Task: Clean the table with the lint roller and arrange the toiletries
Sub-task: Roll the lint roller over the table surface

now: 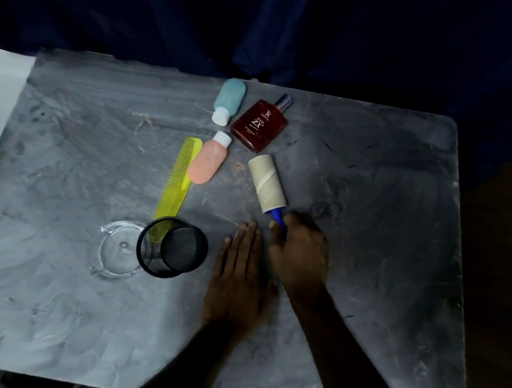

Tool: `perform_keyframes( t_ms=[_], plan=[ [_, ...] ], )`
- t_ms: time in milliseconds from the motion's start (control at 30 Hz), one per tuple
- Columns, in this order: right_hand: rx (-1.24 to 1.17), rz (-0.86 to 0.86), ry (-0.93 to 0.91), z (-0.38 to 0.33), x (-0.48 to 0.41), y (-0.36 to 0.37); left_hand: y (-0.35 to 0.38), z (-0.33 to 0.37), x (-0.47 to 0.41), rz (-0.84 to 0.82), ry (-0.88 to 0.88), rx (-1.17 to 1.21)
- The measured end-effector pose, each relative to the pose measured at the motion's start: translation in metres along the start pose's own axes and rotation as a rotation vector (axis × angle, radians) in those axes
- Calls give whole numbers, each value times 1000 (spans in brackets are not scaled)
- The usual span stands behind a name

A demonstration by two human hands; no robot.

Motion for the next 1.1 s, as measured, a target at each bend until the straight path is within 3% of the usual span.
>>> perform_keyframes(
  t_ms=[600,1100],
  plan=[
    [-54,-42,-23,-10,13,4,-1,-3,11,6,-12,16],
    [-71,41,266,28,-2,-16,-4,-4,10,-19,-29,47]
  ],
)
Point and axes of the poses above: each hand's wrist, its own x-axis away from the middle knuckle, its own y-axis out of the palm, z = x × y, the point moved 1 cm from there along -x, towards the middle knuckle, and after that the axes turned 3 degrees about z, right-handed, at the moved point
